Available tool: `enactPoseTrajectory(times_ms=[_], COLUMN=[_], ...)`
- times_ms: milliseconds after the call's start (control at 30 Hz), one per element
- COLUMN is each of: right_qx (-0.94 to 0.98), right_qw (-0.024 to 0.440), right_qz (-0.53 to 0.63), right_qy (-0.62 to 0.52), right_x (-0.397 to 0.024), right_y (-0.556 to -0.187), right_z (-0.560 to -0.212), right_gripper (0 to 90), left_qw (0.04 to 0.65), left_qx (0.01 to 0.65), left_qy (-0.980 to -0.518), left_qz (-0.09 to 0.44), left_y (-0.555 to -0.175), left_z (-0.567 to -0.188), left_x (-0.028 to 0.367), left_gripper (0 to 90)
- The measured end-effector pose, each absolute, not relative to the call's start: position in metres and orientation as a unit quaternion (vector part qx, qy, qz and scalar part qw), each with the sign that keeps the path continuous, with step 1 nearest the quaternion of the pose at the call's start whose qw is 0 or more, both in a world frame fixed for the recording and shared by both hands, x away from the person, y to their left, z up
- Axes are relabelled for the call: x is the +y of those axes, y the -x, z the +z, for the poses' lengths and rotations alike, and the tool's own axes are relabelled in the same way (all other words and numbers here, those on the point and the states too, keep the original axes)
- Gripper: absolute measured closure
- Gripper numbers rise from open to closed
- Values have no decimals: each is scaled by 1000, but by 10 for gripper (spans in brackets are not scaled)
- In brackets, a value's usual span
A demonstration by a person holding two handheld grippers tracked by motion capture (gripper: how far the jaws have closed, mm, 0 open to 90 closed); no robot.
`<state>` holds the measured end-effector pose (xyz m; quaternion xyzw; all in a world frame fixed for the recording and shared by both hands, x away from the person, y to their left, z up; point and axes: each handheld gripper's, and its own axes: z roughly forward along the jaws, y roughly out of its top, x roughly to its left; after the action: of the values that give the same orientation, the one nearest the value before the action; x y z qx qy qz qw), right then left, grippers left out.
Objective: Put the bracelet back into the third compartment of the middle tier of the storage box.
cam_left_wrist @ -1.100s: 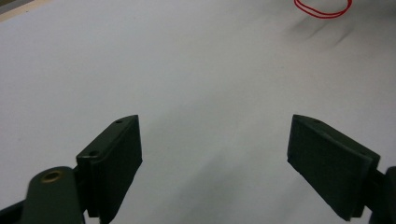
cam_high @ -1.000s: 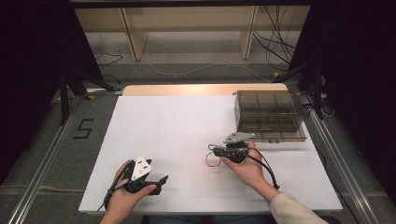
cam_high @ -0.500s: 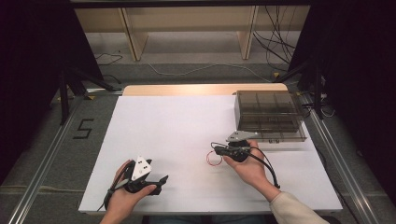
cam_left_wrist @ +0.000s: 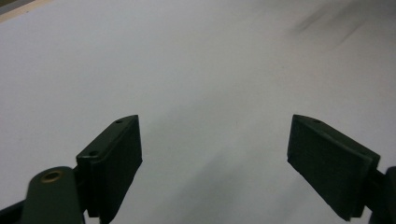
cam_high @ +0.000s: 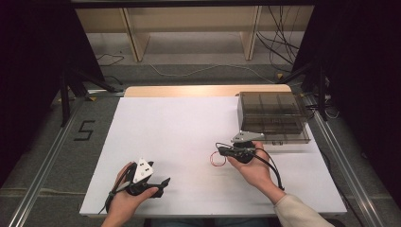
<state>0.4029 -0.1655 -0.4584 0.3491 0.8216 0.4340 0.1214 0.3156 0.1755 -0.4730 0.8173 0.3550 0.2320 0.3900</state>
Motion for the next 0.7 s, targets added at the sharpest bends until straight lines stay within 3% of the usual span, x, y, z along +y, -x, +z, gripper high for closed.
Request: enactPoseTrajectory(times_ms=[700], right_qx=[811], right_qw=[131], right_qz=[443], right_qy=[-358], right_x=[-176], right_y=[-404], right_z=[-451], right_gripper=[886], left_qw=[389], left_qx=[355], left_qy=[-818], left_qz=[232], left_y=[-316], left_z=[-473], left_x=[175], left_gripper=[175])
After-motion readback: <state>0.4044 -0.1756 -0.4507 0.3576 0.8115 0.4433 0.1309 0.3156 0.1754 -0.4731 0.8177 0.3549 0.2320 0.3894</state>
